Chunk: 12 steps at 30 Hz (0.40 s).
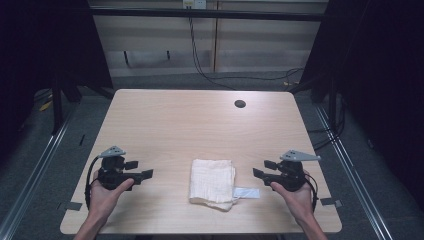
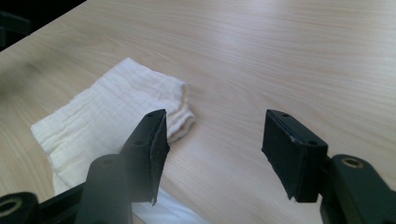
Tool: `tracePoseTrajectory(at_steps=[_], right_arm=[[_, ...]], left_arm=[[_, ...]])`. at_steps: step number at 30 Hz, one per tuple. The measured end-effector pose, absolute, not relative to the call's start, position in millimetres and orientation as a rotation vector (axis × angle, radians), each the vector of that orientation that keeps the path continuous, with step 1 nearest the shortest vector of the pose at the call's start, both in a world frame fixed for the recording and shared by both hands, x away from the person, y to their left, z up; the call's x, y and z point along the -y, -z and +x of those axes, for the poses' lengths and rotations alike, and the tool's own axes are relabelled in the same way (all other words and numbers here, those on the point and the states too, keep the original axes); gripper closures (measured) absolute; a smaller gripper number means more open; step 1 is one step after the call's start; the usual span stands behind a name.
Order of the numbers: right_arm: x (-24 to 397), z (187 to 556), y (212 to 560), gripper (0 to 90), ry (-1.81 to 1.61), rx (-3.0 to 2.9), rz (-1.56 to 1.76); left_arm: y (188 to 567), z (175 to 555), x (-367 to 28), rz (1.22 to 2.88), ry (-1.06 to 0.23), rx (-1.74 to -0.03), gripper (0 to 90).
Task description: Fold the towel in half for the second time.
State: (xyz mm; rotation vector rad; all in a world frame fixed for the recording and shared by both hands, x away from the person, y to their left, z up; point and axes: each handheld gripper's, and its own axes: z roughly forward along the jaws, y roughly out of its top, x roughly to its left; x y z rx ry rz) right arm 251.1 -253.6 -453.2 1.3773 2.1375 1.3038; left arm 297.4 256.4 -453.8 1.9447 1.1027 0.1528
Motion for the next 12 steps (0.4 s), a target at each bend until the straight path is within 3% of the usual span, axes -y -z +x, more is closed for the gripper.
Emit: tracePoseTrajectory(at_steps=[3, 12], right_arm=[[268, 245, 456, 40.0, -1.319, -2.08, 1.403], [286, 242, 462, 37.4, -1.336, -1.997, 1.434]], left_arm=[[458, 293, -271, 1.862, -0.149, -1.132, 21.9], [469, 288, -284, 1.856, -0.17, -1.137, 16.2]])
